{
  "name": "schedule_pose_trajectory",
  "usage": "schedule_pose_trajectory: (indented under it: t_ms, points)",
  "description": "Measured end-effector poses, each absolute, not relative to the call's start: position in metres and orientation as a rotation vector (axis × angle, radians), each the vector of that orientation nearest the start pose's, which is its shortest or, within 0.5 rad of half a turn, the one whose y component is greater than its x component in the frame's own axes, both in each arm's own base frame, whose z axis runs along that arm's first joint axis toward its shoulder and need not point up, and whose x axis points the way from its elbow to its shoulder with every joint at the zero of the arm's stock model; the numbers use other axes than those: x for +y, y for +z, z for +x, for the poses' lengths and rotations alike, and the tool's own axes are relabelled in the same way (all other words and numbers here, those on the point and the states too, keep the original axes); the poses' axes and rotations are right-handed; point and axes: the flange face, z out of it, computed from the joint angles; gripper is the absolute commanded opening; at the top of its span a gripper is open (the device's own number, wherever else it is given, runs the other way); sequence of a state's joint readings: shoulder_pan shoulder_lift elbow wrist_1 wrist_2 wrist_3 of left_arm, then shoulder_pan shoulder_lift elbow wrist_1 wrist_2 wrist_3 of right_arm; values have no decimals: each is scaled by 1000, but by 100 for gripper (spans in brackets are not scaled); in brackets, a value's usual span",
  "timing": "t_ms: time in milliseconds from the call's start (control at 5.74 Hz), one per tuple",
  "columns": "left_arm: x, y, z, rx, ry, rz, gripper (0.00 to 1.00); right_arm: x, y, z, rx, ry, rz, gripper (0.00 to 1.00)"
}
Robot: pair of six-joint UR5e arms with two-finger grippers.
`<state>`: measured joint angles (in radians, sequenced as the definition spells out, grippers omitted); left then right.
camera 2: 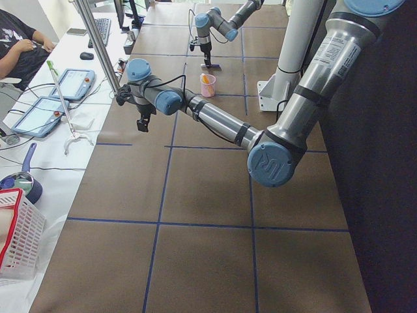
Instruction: Collect pens into pen holder
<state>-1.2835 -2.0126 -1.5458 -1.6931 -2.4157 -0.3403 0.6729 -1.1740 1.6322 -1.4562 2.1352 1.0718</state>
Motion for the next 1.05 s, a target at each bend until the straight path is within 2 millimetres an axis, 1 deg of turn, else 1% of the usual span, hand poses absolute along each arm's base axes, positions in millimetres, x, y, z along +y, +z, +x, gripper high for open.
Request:
schedule_pose_trajectory:
  t_ms: [174, 348, 523, 697, 871, 1045]
  points:
    - [-658, 430, 100, 932, 206, 216, 100, -465, 398, -455, -765, 3, -150, 20]
    - [-660, 465, 77, 921, 228, 207, 100, -464, 399, -455, -765, 3, -151, 19]
    - [-657, 492, 60, 917, 242, 198, 100, -464, 399, -455, -764, 3, -151, 12]
    - [-649, 516, 46, 918, 252, 190, 100, -465, 399, -455, -763, 4, -150, 0]
    - [-641, 544, 33, 914, 258, 175, 100, -466, 399, -454, -762, 7, -150, 0]
    - [-632, 578, 20, 908, 260, 151, 100, -469, 396, -451, -767, 12, -144, 0]
